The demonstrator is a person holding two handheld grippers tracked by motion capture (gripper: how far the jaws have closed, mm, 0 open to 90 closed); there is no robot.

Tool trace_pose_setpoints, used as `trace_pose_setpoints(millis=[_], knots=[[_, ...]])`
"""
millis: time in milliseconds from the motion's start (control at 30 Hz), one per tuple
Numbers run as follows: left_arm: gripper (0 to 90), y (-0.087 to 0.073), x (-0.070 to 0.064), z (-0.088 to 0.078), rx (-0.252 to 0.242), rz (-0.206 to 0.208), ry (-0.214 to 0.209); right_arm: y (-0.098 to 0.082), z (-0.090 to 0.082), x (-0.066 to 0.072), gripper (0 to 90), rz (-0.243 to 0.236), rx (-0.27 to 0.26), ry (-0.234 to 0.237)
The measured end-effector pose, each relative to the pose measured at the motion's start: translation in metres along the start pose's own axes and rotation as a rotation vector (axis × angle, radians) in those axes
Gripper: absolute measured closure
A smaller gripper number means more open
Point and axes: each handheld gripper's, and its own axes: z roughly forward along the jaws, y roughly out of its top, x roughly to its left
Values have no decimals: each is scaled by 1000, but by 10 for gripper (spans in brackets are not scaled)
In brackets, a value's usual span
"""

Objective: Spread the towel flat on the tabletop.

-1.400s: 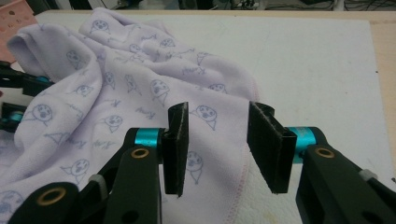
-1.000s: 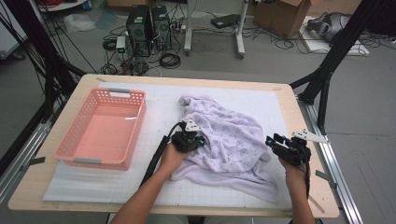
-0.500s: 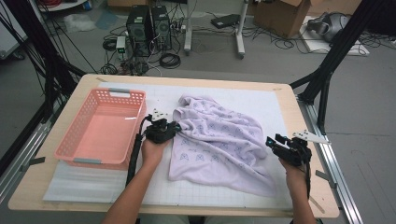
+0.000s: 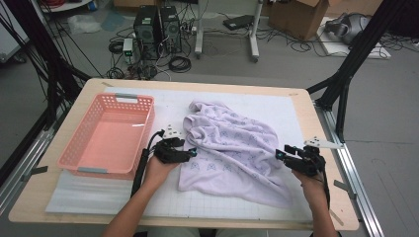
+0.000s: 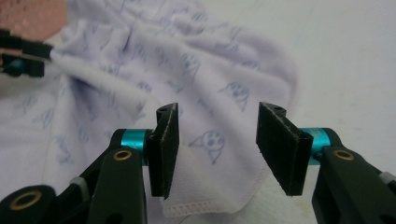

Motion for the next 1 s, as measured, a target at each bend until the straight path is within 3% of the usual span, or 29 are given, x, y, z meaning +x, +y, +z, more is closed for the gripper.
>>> trace_pose_setpoints(millis=[67, 133, 167, 200, 233, 267, 300, 433, 500, 600, 700, 733, 767, 800, 867, 933, 1000], knots=[[431, 0, -4, 6, 30, 18, -3, -3, 11, 2, 482, -26, 59, 33], [477, 1, -10, 8, 40, 65, 39, -6, 24, 5, 515, -48, 126, 50], [560, 1, -12, 8, 41, 97, 59, -7, 30, 7, 544, -60, 160, 47], [691, 1, -13, 7, 43, 131, 46, -8, 35, 8, 609, -61, 189, 41], [875, 1, -13, 7, 46, 129, 41, -8, 38, 8, 705, -71, 193, 37], [876, 1, -11, 6, 45, 115, 38, -6, 39, 7, 790, -91, 187, 44], [879, 1, -9, 5, 37, 100, 41, -4, 40, 7, 811, -109, 184, 23], [881, 3, 5, -1, -3, 35, 87, 6, 49, 0, 825, -150, 154, -101], [882, 3, 10, -4, -20, 22, 99, 12, 57, -5, 827, -165, 130, -138], [882, 2, 13, -6, -30, 12, 125, 22, 68, -13, 829, -152, 95, -197], [879, 1, 15, -7, -32, 2, 119, 34, 73, -23, 830, -109, 37, -259], [872, 1, 14, -7, -28, 1, 110, 37, 71, -26, 829, -71, -1, -275], [836, 0, 13, -8, -19, 9, 101, 39, 70, -27, 827, -43, -34, -291], [738, 0, 13, -9, -10, -2, 85, 39, 70, -25, 813, -44, -40, -318], [583, -3, 12, -13, -14, 4, 51, 39, 70, -22, 718, -61, -8, -311], [524, -6, 10, -15, -17, 20, 48, 37, 64, -16, 646, -96, 1, -308], [460, -8, 13, -13, 1, 8, 48, 35, 52, -12, 583, -86, -32, -285]])
